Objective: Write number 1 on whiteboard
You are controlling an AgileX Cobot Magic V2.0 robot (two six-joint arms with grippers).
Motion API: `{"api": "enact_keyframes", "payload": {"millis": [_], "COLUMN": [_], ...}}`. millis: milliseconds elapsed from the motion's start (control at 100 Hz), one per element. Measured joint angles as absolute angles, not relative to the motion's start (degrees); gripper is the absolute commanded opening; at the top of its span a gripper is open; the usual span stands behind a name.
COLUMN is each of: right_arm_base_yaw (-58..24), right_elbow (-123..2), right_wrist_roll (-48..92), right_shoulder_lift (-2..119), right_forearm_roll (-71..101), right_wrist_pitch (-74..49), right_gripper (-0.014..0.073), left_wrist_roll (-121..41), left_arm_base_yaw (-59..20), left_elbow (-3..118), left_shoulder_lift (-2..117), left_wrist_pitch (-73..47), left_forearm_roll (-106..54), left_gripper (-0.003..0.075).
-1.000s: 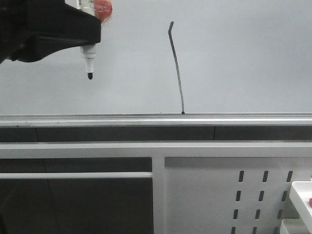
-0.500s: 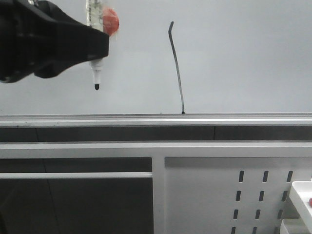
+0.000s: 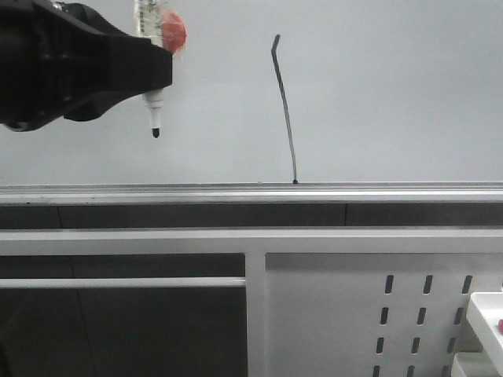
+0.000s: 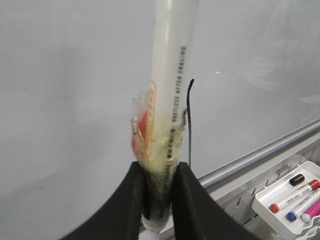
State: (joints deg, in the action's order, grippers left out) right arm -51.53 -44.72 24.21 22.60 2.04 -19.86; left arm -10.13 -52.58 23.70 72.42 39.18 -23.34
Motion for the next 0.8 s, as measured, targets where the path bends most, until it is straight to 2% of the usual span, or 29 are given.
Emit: {"api": "enact_keyframes", "payload": {"millis": [370,800], "right_arm_base_yaw": [-51.53,-51.53], "right_elbow": [-44.72,-44.72], "right_wrist_roll": [24.21,24.21], "right_shoulder_lift": [22.60,22.60], "right_forearm_roll": [2.29,2.42], "right_wrist_pitch": [-25.96,-26.32], "right_gripper": [-0.0050,-0.0050], "left_wrist_roll": [-10.13,-10.13], "left_arm_base_yaw": [-52.58,-52.58], "left_elbow": [28.86,31.75], "left_shoulder_lift": [79.10,85.79], "left_wrist_pitch": [40.21,44.14], "left_forearm_roll": [-25.39,-30.54], "left_gripper": [-0.0020,-0.0020]}}
